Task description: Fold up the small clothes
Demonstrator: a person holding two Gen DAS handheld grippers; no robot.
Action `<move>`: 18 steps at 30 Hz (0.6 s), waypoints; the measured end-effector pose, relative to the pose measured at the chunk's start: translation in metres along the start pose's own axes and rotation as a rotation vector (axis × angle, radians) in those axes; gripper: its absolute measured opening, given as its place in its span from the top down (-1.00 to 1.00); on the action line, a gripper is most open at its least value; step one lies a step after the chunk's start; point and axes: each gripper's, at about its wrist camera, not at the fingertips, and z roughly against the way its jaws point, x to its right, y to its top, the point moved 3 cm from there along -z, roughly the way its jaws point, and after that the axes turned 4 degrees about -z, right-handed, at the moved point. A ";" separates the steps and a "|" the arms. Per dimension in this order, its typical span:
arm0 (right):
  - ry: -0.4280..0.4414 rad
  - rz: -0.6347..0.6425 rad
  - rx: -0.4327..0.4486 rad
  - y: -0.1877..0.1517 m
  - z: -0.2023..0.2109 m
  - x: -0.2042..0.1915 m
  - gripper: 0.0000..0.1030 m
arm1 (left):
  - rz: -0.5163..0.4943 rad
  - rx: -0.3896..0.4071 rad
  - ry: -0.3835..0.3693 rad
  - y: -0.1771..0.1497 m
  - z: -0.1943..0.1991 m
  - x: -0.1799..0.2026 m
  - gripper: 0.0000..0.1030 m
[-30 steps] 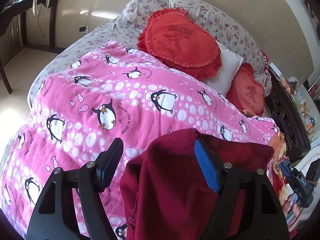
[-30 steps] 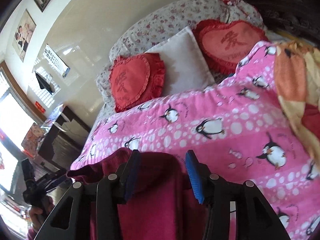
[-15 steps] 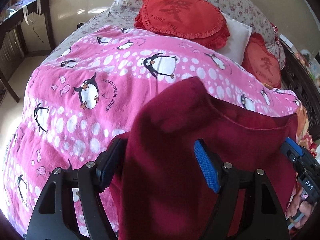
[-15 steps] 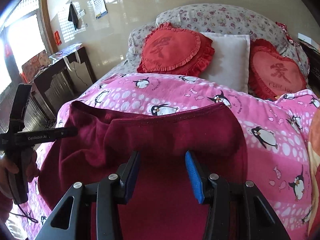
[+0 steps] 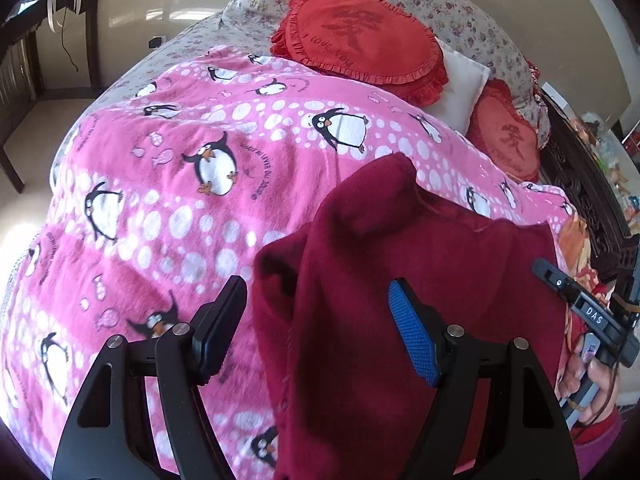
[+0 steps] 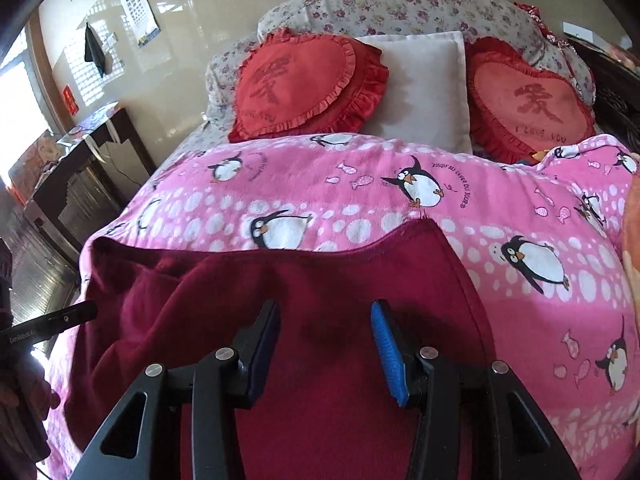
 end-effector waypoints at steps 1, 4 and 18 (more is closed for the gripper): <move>0.047 0.006 -0.004 -0.004 0.011 -0.007 0.12 | -0.011 0.004 -0.008 -0.007 0.009 -0.002 -0.44; 0.119 0.053 -0.017 -0.020 0.028 -0.034 0.12 | -0.028 -0.007 -0.026 -0.035 0.032 -0.009 -0.44; 0.163 0.137 -0.198 -0.096 0.003 -0.084 0.11 | -0.182 -0.107 -0.103 -0.125 0.035 -0.002 -0.43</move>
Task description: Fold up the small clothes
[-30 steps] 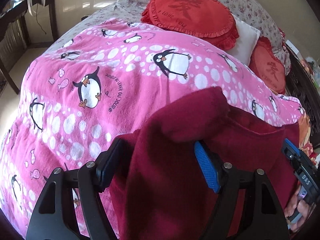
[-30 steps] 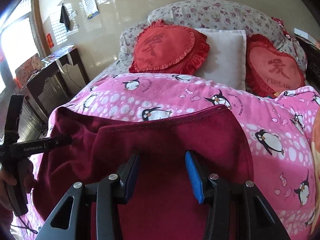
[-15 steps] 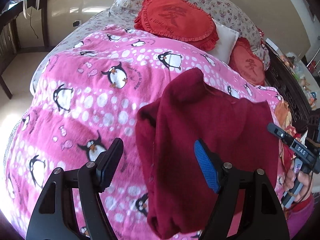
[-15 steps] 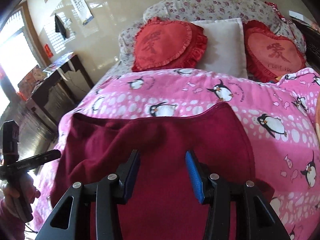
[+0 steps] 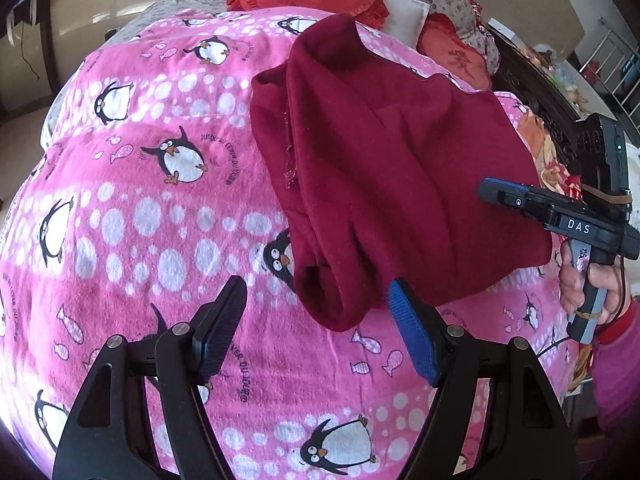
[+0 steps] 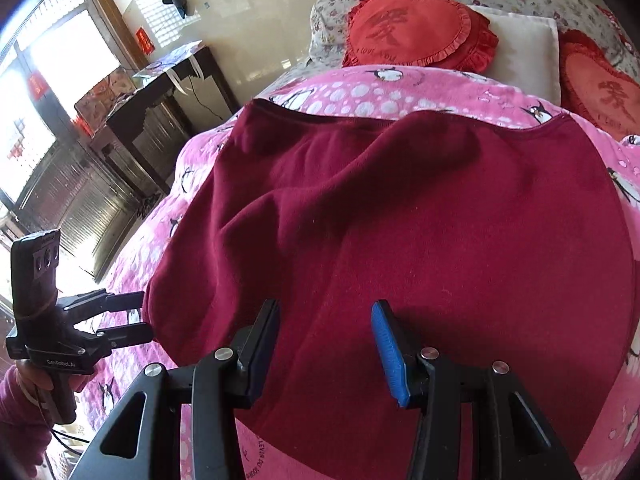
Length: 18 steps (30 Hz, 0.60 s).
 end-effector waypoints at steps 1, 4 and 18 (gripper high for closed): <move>0.000 -0.012 -0.004 -0.001 -0.001 0.002 0.11 | -0.013 -0.001 0.006 0.001 -0.003 0.001 -0.39; 0.014 -0.049 -0.011 -0.002 -0.001 0.005 0.11 | -0.029 -0.038 -0.006 0.003 -0.013 0.000 0.13; 0.005 -0.030 -0.042 -0.004 -0.007 0.001 0.11 | -0.078 -0.042 -0.071 0.003 -0.025 0.004 0.35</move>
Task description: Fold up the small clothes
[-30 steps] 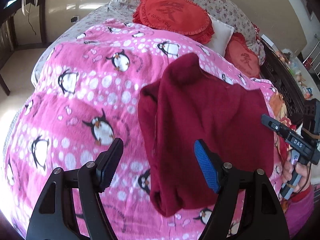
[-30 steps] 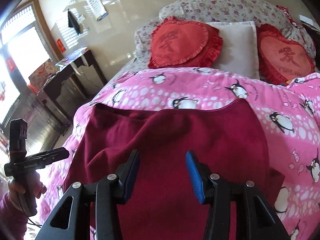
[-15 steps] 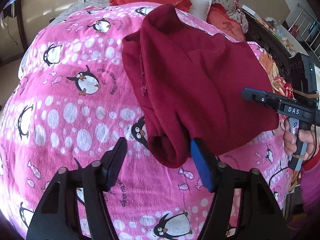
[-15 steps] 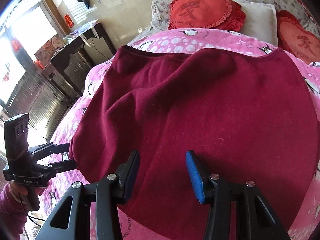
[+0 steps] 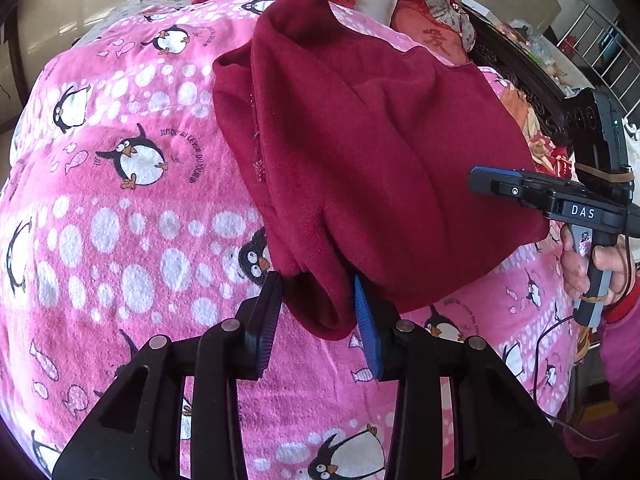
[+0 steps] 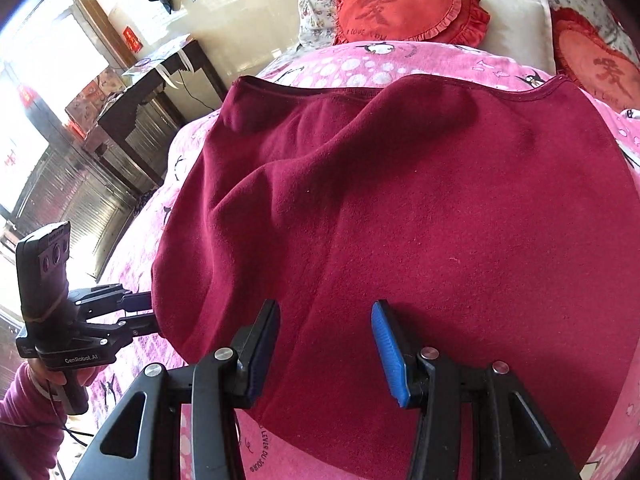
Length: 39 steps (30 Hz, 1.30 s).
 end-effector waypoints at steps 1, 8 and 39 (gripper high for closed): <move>-0.002 0.000 -0.001 0.000 0.000 0.000 0.11 | -0.005 -0.003 -0.001 0.000 -0.002 0.001 0.53; -0.002 -0.004 0.005 0.003 0.000 -0.001 0.11 | -0.011 0.011 -0.023 0.002 0.020 -0.009 0.86; -0.069 0.064 0.081 0.155 -0.126 -0.091 0.35 | 0.131 0.053 -0.071 -0.034 0.012 -0.045 0.86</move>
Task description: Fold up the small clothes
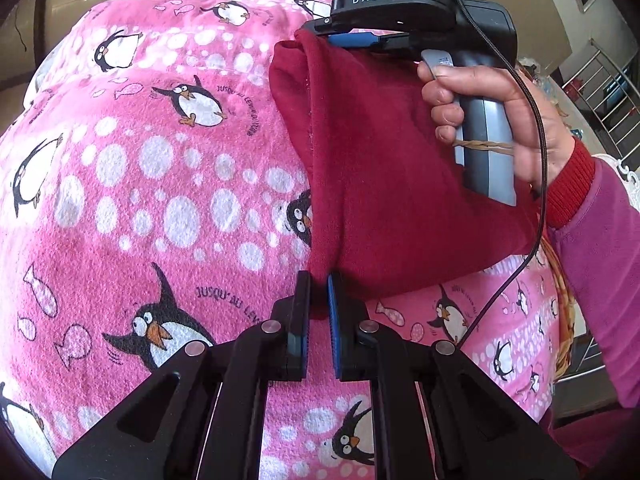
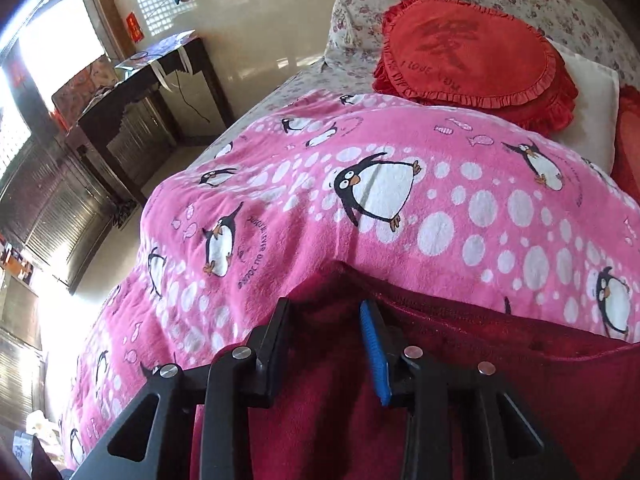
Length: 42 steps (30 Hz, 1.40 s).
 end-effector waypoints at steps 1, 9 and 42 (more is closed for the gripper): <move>0.008 -0.010 0.002 0.000 0.002 0.001 0.35 | -0.001 -0.002 0.003 0.001 0.000 0.001 0.86; 0.030 -0.024 0.025 -0.039 0.080 0.029 0.31 | -0.019 0.013 0.040 0.002 0.003 0.010 0.85; -0.263 -0.323 0.101 -0.106 0.182 0.260 0.86 | -0.094 0.036 0.135 0.089 -0.038 0.068 0.05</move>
